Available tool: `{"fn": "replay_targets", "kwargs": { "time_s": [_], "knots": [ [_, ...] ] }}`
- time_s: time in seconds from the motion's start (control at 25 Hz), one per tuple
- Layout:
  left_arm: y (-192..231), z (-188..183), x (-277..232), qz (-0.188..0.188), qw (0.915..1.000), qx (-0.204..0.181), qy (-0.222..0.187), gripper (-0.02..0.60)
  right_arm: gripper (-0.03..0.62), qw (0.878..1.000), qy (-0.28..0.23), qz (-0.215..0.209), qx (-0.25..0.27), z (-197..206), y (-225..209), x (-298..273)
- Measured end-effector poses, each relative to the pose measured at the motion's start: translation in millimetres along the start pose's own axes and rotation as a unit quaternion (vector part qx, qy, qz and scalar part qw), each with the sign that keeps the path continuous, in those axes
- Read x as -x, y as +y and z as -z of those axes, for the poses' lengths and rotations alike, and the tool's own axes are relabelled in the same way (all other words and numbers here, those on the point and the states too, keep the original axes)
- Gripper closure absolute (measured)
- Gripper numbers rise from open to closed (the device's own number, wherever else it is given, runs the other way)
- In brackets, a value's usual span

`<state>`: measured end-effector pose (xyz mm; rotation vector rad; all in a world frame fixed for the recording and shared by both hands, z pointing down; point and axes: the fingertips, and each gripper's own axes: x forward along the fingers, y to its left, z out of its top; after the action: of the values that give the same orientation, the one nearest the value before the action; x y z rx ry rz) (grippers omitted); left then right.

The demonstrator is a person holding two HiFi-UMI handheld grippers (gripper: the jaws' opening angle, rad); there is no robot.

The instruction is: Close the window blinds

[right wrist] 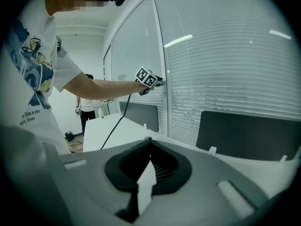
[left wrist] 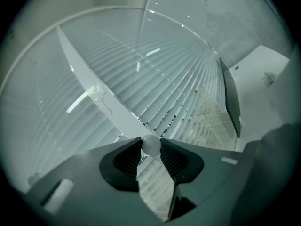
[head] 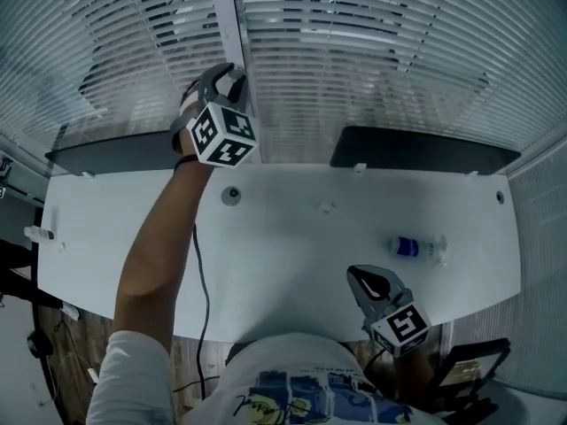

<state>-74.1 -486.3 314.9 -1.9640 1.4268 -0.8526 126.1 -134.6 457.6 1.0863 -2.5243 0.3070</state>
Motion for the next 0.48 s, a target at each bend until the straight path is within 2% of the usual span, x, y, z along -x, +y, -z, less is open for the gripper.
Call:
{"fn": "replay_targets", "kwargs": {
  "time_s": [0.12,0.2,0.28,0.4,0.48],
  "knots": [
    [3,1,1,-0.007,0.9958,0.091,-0.005,0.449,0.592,1.0,-0.002,0.0,-0.006,0,0,0],
    [7,1,1,-0.01,0.9882,0.152,-0.01,0.451,0.592,1.0,-0.001,-0.001,-0.004,-2,1,-2],
    [9,2,2,-0.011,0.9771,0.212,-0.016,0.451,0.592,1.0,0.0,-0.001,-0.004,-1,0,-1],
    [12,4,3,-0.009,0.9502,0.31,-0.029,0.451,0.591,1.0,0.005,-0.004,-0.006,4,0,0],
    [13,6,4,-0.003,0.9221,0.385,-0.038,0.451,0.592,1.0,0.006,-0.002,-0.008,6,-1,0]
  ]
}}
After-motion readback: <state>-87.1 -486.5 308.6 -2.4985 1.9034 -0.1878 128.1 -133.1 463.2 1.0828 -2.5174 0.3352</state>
